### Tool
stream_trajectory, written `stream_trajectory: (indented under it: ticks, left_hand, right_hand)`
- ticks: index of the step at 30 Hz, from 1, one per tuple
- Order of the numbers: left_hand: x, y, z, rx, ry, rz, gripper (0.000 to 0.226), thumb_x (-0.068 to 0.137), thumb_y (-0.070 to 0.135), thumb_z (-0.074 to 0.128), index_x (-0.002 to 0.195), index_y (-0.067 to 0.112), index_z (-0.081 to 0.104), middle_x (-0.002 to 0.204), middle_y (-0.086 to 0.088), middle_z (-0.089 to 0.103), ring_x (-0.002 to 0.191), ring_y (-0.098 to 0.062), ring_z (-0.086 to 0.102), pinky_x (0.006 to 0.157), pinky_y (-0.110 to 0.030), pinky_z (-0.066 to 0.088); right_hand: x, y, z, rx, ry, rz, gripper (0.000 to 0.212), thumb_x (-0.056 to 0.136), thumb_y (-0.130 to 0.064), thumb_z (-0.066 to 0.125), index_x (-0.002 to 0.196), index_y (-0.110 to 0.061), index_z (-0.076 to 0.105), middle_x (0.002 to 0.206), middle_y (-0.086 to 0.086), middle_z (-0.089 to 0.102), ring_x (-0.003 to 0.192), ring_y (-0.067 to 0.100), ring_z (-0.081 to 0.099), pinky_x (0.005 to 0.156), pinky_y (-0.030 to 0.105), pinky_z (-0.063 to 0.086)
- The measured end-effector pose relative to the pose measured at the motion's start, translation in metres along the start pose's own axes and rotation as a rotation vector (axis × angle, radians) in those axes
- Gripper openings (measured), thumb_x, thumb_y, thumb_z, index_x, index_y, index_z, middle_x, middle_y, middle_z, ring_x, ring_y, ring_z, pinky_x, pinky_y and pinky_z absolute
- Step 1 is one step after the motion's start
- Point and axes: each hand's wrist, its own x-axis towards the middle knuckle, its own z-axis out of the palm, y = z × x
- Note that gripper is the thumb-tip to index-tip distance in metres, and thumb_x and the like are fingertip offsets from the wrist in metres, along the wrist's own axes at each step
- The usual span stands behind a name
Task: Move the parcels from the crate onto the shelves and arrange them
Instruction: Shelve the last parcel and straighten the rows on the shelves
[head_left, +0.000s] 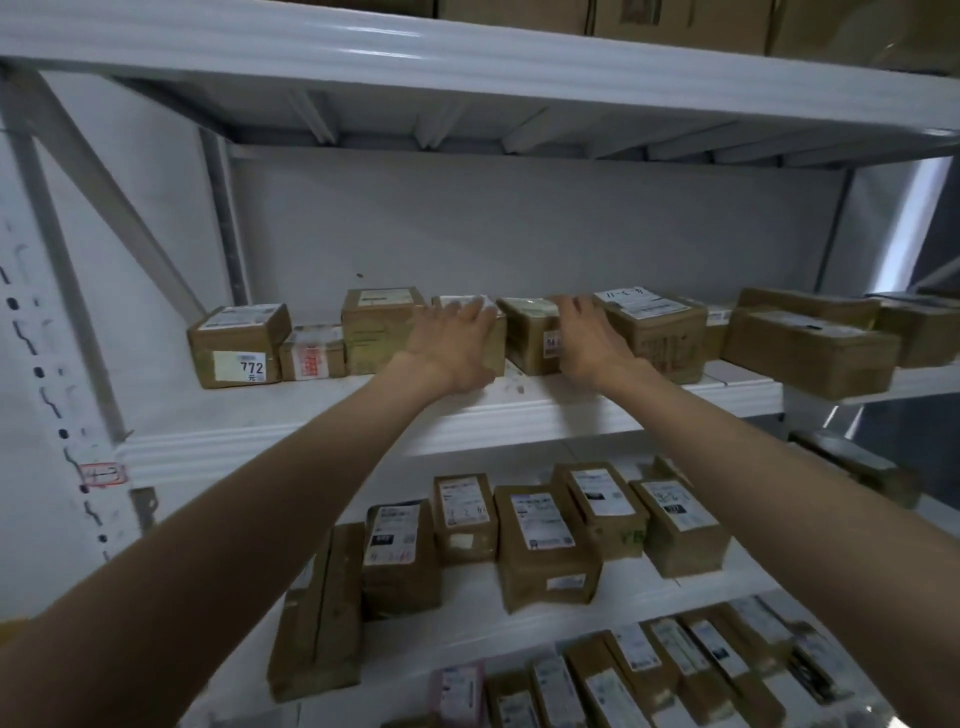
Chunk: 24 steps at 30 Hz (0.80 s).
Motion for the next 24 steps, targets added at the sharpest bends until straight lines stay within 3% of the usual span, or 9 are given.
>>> stream_trajectory:
  ticks: [4, 13, 18, 24]
  left_hand:
    - [0.019, 0.008, 0.018, 0.065, -0.057, -0.063, 0.087, 0.088, 0.052, 0.057, 0.155, 0.018, 0.012, 0.162, -0.006, 0.016, 0.149, -0.030, 0.015, 0.120, -0.052, 0.003]
    - [0.041, 0.004, 0.024, 0.032, -0.081, -0.117, 0.080, 0.084, 0.051, 0.060, 0.149, 0.020, 0.025, 0.153, -0.005, 0.035, 0.144, -0.025, 0.029, 0.121, -0.051, 0.004]
    - [0.039, 0.010, 0.015, -0.005, -0.118, -0.171, 0.074, 0.086, 0.043, 0.061, 0.148, 0.020, 0.027, 0.151, -0.004, 0.039, 0.145, -0.025, 0.026, 0.122, -0.048, 0.003]
    - [0.043, 0.010, 0.016, 0.064, -0.158, -0.197, 0.081, 0.085, 0.052, 0.058, 0.150, 0.021, 0.021, 0.157, -0.004, 0.028, 0.148, -0.025, 0.017, 0.122, -0.048, 0.001]
  right_hand:
    - [0.016, 0.024, 0.016, -0.042, -0.020, -0.036, 0.081, 0.084, -0.001, 0.067, 0.151, -0.013, 0.024, 0.148, 0.015, 0.034, 0.139, 0.032, 0.033, 0.107, 0.048, 0.041]
    - [0.042, 0.024, 0.046, -0.078, 0.044, -0.180, 0.076, 0.082, -0.001, 0.069, 0.147, -0.010, 0.032, 0.146, 0.017, 0.041, 0.134, 0.032, 0.038, 0.107, 0.044, 0.044]
    - [0.052, 0.016, 0.048, -0.078, 0.002, -0.222, 0.079, 0.085, -0.002, 0.065, 0.152, -0.010, 0.025, 0.154, 0.017, 0.033, 0.145, 0.032, 0.024, 0.113, 0.044, 0.034]
    - [0.055, 0.026, 0.034, -0.045, -0.087, -0.276, 0.089, 0.086, 0.002, 0.064, 0.158, -0.014, 0.015, 0.162, 0.019, 0.021, 0.151, 0.033, 0.017, 0.121, 0.042, 0.021]
